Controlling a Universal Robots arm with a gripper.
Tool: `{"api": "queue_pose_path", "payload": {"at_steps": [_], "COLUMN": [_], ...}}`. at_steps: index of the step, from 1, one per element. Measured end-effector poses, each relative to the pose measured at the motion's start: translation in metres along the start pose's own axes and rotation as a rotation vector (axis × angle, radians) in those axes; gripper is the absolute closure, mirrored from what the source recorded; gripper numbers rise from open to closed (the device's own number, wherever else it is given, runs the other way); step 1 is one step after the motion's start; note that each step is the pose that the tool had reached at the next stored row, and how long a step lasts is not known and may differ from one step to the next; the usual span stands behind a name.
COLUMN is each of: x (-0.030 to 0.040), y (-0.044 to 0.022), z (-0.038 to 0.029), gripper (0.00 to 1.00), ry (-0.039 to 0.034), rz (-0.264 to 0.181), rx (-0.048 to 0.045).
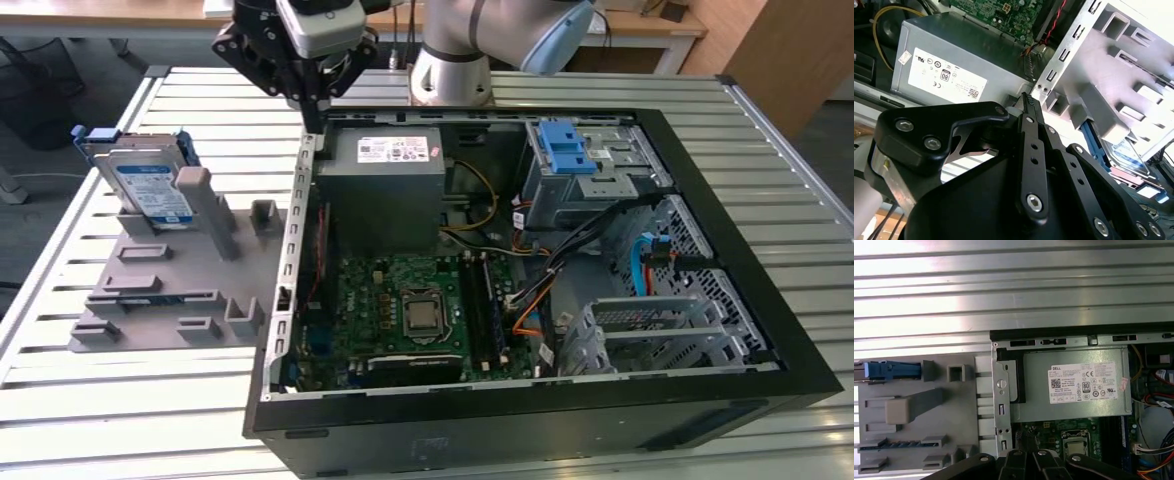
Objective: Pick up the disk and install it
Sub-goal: 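Reach for the disk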
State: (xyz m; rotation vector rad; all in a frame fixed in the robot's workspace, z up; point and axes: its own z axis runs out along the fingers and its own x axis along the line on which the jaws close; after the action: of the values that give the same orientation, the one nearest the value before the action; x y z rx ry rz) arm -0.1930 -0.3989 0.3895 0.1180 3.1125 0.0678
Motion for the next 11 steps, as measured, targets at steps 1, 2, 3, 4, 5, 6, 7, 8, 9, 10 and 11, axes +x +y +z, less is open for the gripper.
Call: {"api": "queue_pose_path", "payload": {"at_steps": [1,2,3,4,5,6,7,8,9,10,11], "x": [0.0005,0.0010,0.0015,0.0020,0.0025,0.0030,0.0034,0.0038,0.0042,0.0047,0.0050], "y": [0.0000,-0.0001,-0.0001,-0.0002,-0.0002,-0.0002,-0.0003,-0.0003,-0.0003,-0.0004,-0.0004], "z": [0.0000,0.0000,0.0001,0.0001,0.0002,0.0002,0.0002,0.0002,0.0003,0.0004,0.0004], "gripper": [0.89,0.89,0.89,0.89,0.89,0.89,0.89,0.89,0.89,0.89,0.89], "ry": [0.0000,0.0000,0.0000,0.0000,0.0000,0.0000,0.0000,0.0000,0.0000,-0.0001,0.0000], "rz": [0.000,0.000,0.000,0.000,0.000,0.000,0.000,0.000,0.000,0.000,0.000], "rx": [0.0001,0.0001,0.0001,0.0000,0.0001,0.0000,0.0000,0.0001,0.0001,0.0000,0.0000]}}
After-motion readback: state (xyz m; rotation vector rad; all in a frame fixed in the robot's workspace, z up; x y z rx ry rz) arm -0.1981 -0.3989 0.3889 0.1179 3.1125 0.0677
